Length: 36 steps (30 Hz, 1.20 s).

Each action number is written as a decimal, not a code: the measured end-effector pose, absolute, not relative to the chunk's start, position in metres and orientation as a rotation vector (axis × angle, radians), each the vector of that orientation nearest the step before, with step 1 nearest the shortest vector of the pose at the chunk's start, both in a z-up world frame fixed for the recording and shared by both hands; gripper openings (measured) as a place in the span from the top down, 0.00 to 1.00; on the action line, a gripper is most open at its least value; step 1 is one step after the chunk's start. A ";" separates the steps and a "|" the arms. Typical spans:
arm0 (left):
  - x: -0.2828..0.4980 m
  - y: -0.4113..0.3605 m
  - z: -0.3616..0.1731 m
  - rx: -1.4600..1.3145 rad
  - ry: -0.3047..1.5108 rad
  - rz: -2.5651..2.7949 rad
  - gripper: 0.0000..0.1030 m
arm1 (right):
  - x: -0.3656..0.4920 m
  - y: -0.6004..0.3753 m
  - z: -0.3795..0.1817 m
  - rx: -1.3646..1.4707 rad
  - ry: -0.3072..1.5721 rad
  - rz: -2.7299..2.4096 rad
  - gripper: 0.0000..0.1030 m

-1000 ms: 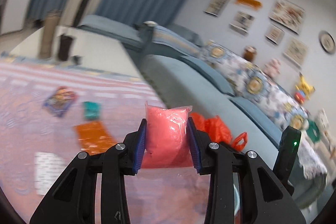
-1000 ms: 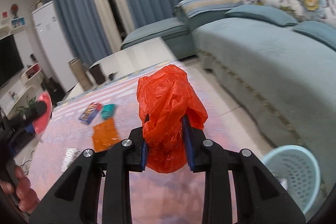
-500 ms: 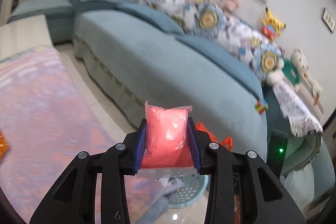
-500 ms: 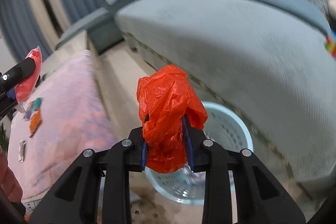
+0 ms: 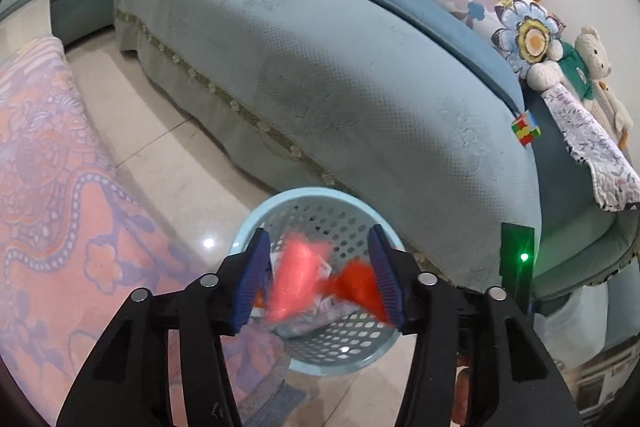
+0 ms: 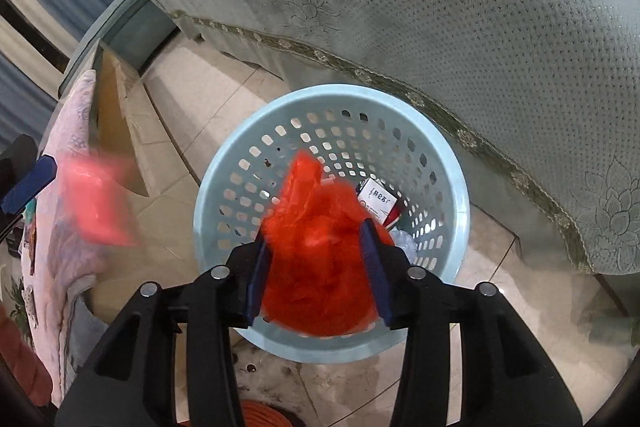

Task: Collect trash
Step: 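Carry the pink packet and red bag over the blue basket and open both tools, then move both open tools back over the table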

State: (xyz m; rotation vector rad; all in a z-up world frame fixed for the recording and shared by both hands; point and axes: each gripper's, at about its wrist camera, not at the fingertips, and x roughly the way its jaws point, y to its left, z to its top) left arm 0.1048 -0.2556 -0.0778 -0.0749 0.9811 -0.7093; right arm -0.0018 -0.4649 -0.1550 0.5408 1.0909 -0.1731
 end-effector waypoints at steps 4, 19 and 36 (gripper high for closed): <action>0.103 -0.253 -0.069 -0.098 0.951 -0.711 0.38 | -0.001 -0.465 -0.146 0.511 1.056 -0.199 0.39; 0.075 -0.167 -0.011 -0.224 0.787 -0.644 0.28 | -0.002 -0.411 -0.076 0.366 0.864 -0.053 0.39; -0.004 0.120 0.007 -0.306 0.693 -0.045 0.22 | 0.042 -0.171 0.007 0.056 0.713 0.367 0.39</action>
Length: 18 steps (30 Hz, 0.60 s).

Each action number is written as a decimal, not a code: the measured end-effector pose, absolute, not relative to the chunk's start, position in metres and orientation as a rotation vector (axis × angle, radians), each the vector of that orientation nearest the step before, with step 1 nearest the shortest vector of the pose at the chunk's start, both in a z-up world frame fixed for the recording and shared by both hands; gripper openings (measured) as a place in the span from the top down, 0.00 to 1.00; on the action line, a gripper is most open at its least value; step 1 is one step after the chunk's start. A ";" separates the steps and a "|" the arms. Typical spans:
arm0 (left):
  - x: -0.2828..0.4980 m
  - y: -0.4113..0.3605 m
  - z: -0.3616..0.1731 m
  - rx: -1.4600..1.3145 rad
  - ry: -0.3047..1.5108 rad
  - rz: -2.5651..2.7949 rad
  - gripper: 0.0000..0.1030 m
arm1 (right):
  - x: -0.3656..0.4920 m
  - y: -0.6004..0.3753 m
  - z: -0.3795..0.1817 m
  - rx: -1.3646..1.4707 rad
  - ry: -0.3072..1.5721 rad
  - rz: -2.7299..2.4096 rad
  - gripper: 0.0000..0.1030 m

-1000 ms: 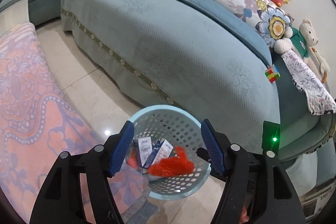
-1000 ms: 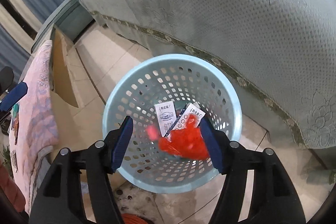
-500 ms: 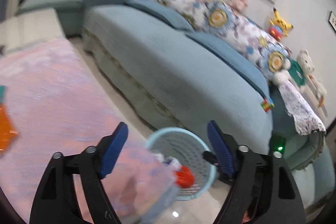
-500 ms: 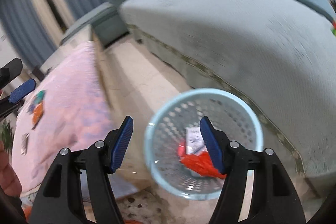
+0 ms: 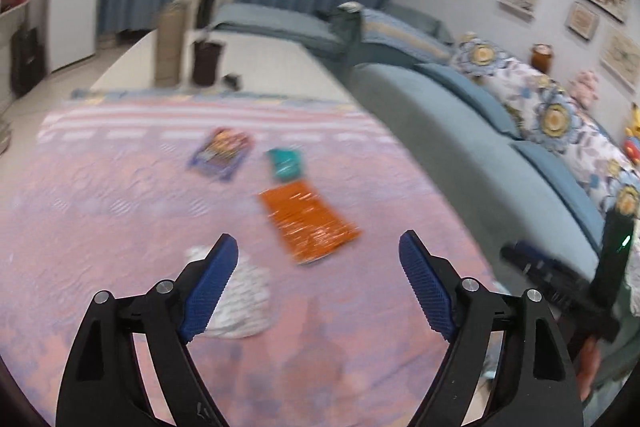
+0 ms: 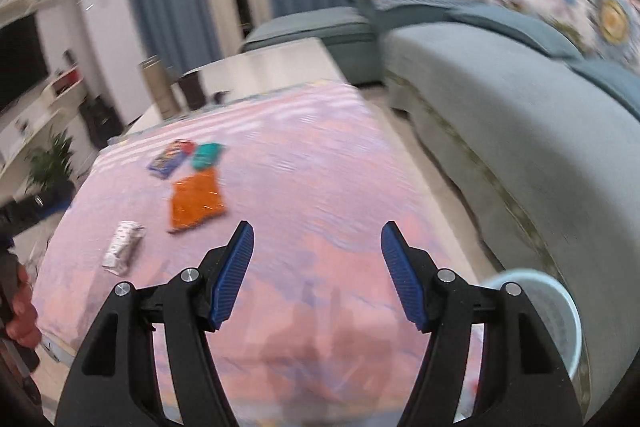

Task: Collect trash
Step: 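Move both open tools back over the table, then grasp the white polka-dot tissue with the left tool while the right tool grasps the orange snack bag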

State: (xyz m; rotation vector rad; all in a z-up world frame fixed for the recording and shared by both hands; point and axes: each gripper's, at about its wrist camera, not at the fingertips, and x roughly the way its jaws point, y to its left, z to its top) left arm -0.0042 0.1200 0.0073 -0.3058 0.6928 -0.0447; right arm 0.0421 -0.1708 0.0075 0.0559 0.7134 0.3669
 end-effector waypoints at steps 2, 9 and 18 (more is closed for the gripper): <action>-0.002 0.133 -0.010 -0.329 0.746 -0.039 0.23 | 0.050 -0.137 0.010 0.013 0.720 0.427 0.40; 0.016 0.138 -0.061 -0.291 0.869 0.039 0.27 | 0.080 -0.054 -0.001 -0.063 0.785 0.537 0.51; 0.020 0.135 -0.082 -0.220 0.896 0.126 0.42 | 0.109 -0.005 -0.030 -0.103 0.850 0.584 0.51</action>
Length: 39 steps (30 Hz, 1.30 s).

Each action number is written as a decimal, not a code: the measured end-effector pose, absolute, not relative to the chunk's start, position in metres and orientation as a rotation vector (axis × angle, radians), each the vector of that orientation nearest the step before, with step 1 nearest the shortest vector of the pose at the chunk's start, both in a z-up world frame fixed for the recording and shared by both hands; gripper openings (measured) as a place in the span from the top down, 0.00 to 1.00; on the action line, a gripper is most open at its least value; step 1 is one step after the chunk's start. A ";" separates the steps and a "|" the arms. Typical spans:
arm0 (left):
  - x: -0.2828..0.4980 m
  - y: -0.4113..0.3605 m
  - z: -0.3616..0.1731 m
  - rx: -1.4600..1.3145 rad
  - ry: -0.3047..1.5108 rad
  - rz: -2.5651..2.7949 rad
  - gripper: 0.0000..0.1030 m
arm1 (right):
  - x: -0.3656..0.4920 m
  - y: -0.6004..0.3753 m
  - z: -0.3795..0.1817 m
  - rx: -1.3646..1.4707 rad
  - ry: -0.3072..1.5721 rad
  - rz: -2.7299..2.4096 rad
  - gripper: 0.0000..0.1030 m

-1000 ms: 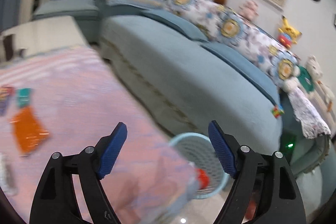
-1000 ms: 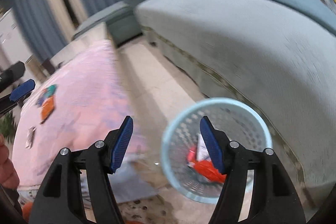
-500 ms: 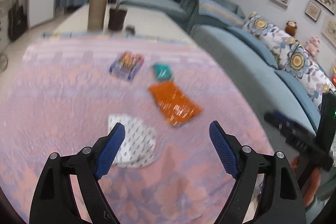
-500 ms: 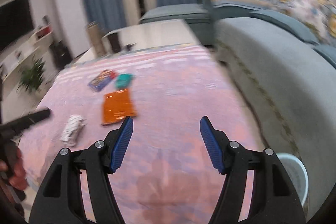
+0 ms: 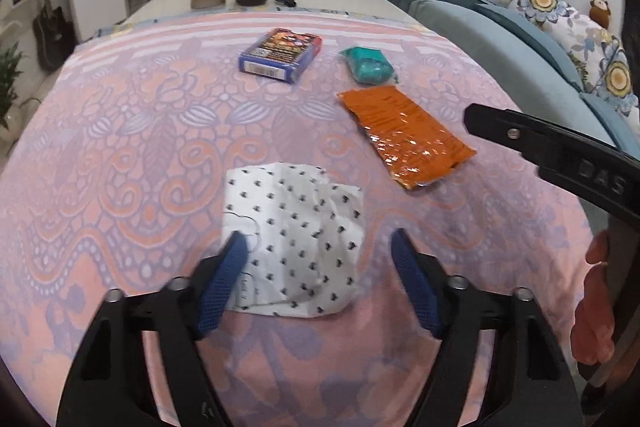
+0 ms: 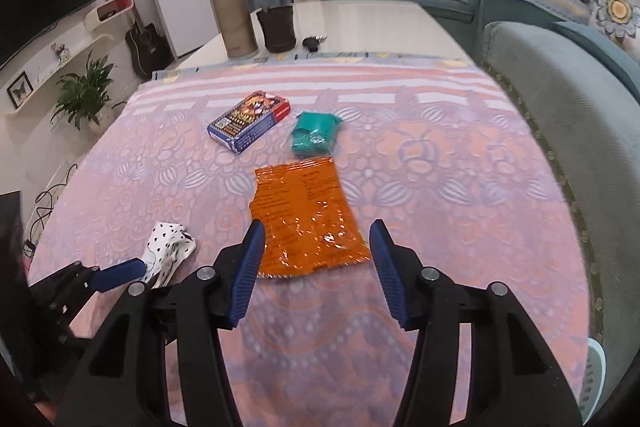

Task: Collect trash
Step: 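Grasp the white polka-dot tissue with the left tool while the right tool grasps the orange snack bag, then carry the tissue and orange snack bag over the blue basket and open both tools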

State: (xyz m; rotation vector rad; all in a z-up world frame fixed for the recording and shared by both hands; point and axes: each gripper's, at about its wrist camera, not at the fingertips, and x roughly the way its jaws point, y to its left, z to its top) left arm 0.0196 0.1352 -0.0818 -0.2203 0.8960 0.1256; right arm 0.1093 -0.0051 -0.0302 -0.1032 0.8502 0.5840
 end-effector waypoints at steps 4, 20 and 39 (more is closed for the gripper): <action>0.016 0.150 -0.081 -0.273 0.872 0.148 0.70 | 0.121 0.010 -0.040 -0.114 0.862 0.567 0.27; 0.001 0.156 -0.082 -0.370 0.783 0.126 0.95 | 0.130 0.049 -0.078 -0.276 0.905 0.573 0.44; -0.019 0.117 -0.023 -0.452 0.591 -0.157 0.96 | 0.082 -0.059 -0.004 -0.092 0.720 0.470 0.66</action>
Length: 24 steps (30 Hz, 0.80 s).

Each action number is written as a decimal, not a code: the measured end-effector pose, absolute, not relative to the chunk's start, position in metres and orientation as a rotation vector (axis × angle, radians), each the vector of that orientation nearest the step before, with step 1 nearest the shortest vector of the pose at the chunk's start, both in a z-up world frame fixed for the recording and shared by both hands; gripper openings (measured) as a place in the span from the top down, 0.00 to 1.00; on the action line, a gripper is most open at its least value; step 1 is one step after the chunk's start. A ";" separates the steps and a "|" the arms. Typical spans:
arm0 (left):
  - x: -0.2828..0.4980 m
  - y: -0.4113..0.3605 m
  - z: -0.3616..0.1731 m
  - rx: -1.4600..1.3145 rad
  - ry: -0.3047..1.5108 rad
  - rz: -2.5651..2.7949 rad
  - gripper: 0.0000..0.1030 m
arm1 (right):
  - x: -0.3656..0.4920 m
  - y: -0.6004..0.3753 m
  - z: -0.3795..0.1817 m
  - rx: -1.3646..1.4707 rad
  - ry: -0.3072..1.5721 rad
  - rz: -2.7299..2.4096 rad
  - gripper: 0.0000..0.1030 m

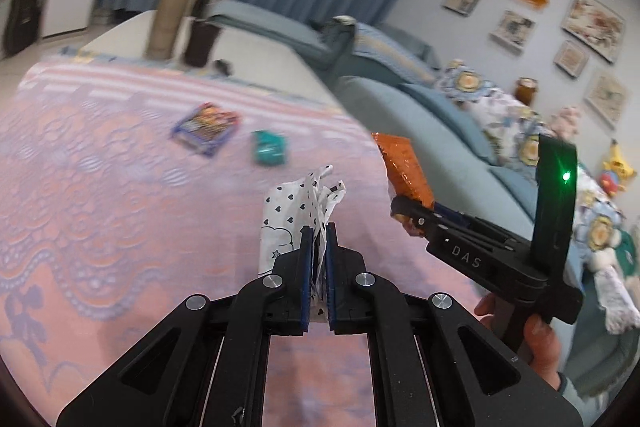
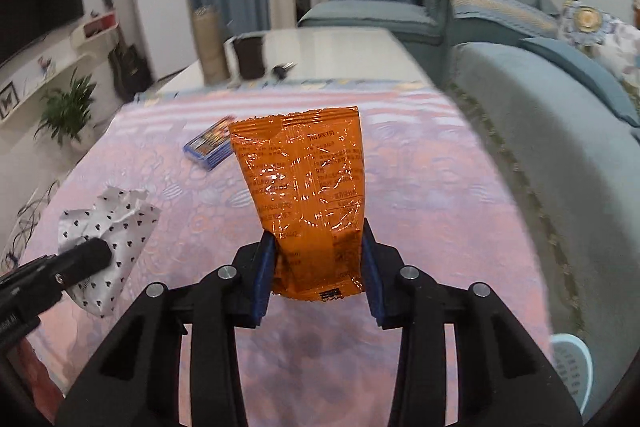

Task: Collect trash
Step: 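Carry the tissue and orange snack bag over the blue basket and open both tools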

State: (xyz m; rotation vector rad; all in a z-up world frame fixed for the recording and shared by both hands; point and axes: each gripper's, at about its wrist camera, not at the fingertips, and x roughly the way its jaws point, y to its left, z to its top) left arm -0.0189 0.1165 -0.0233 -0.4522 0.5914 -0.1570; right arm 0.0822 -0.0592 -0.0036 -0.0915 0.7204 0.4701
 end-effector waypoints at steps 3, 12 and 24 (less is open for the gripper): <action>-0.019 0.092 -0.006 -0.431 0.573 -0.220 0.96 | 0.071 -0.097 0.012 -0.064 0.693 0.411 0.66; -0.007 -0.016 0.045 -0.304 0.526 -0.437 0.96 | 0.044 -0.224 0.036 0.044 0.686 0.209 0.66; 0.050 -0.158 0.024 -0.165 0.697 -0.652 0.96 | 0.013 -0.379 -0.006 0.216 0.762 -0.081 0.66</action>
